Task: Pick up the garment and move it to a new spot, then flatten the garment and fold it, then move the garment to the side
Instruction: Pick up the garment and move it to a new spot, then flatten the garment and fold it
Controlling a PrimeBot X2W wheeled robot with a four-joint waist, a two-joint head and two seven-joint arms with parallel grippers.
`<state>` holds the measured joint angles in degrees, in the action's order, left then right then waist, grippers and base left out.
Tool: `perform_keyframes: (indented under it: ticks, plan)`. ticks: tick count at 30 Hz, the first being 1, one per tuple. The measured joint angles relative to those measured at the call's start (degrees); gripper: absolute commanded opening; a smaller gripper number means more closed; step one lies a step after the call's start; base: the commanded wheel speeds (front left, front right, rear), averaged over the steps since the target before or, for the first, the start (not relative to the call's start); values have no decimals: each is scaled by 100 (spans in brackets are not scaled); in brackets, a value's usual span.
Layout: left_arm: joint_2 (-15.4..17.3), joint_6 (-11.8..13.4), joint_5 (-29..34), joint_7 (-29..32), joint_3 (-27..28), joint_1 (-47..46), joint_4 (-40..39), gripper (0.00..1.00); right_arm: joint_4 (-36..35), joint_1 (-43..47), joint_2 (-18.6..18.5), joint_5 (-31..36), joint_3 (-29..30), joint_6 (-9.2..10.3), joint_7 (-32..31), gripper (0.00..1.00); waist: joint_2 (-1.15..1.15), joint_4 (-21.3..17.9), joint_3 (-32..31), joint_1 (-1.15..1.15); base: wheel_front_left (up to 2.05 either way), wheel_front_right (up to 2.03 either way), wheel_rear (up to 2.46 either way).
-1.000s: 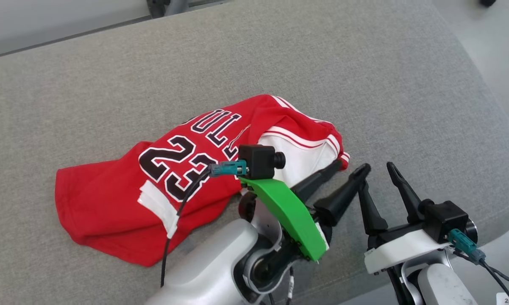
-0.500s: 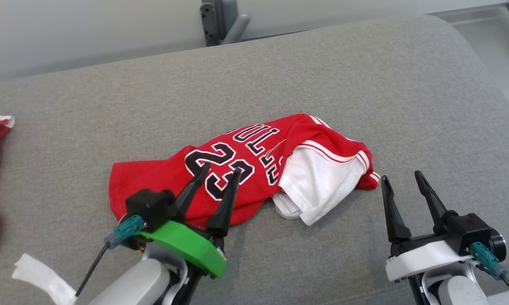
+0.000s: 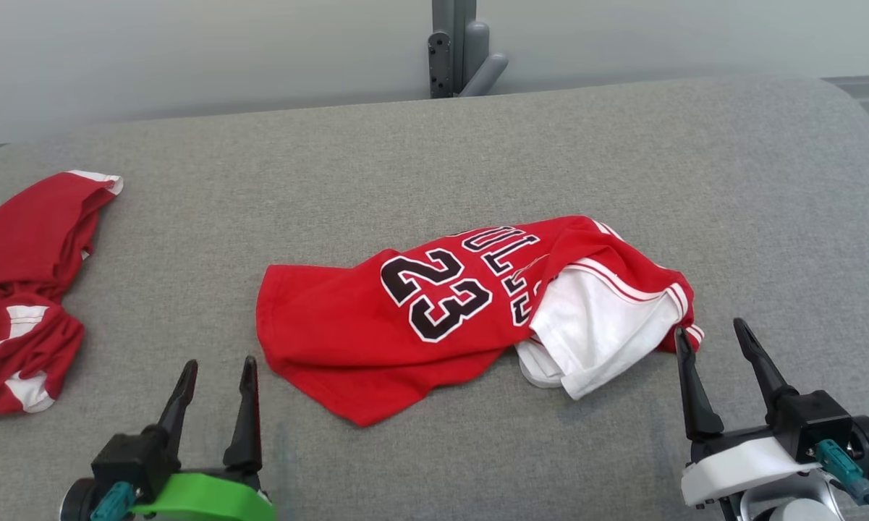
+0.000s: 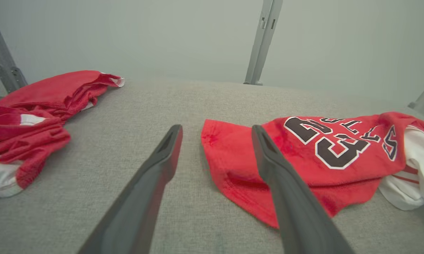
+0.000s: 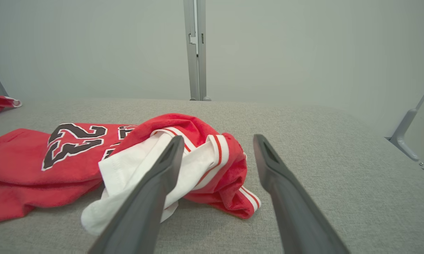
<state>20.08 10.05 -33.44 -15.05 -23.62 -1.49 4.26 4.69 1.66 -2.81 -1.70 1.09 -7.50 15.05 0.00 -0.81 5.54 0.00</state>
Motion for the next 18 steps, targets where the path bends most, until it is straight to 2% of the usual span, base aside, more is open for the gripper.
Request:
perform_keyframes:
  ticks: [6, 9, 14, 18]
  plan:
    - [-422, -315, 754, -10, 967, 658, 209, 100, 30, 136, -1, 36, 78, 1, 0, 100, 0, 133, -175, 0, 0, 0, 0]
    - [-564, -565, 981, -9, 1326, 833, 375, 100, 57, 164, -1, 42, 69, 0, 0, 100, 0, 164, -237, 0, 0, 0, 0]
    - [-714, -991, 1357, -9, 1627, 866, 615, 100, 81, 177, -1, 42, 53, 0, 0, 100, 0, 170, -276, 0, 0, 0, 0]
    - [-905, -1188, 1519, -9, 1795, 840, 736, 100, 80, 177, 0, 40, 4, 0, 1, 100, 0, 139, -249, 0, 0, 0, 0]
